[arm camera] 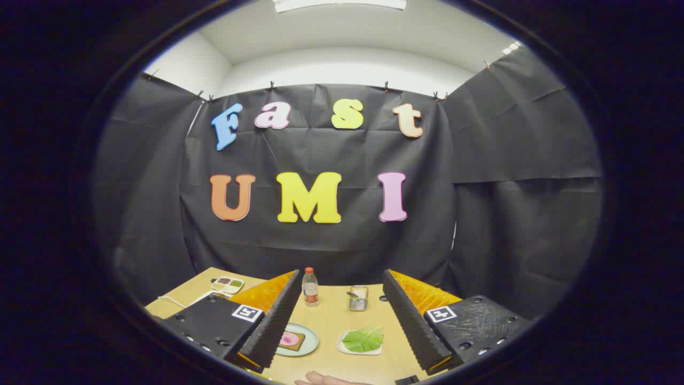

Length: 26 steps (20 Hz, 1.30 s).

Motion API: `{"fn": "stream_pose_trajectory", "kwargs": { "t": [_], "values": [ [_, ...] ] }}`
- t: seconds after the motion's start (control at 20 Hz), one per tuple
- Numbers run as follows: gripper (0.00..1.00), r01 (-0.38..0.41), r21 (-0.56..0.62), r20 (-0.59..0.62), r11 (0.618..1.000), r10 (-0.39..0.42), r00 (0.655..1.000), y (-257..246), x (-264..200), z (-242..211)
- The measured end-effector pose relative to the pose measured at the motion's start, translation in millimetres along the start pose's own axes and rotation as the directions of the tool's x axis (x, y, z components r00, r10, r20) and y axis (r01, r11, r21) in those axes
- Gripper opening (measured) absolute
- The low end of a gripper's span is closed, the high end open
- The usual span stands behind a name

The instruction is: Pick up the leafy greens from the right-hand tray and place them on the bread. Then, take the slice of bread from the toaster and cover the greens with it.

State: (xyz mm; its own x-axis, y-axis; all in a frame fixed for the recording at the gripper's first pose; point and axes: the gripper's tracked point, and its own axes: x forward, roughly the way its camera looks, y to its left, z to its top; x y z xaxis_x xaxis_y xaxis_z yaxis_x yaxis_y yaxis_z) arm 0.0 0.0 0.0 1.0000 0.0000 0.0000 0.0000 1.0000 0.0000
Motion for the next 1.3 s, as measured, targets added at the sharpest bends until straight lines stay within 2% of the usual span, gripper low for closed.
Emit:
{"fn": "stream_pose_trajectory", "kwargs": {
  "t": [0.4, 0.95, 1.3],
  "values": [
    [0.95, 0.002, 0.008, -0.023, 1.0, -0.002, 1.0, -34, 7, -3],
    [0.96, -0.009, -0.015, -0.047, 1.0, 0.009, 0.999, -44, 18, -15],
    [0.95, 0.003, -0.029, -0.125, 1.0, -0.006, 0.992, -46, 46, -58]
  ]
}}
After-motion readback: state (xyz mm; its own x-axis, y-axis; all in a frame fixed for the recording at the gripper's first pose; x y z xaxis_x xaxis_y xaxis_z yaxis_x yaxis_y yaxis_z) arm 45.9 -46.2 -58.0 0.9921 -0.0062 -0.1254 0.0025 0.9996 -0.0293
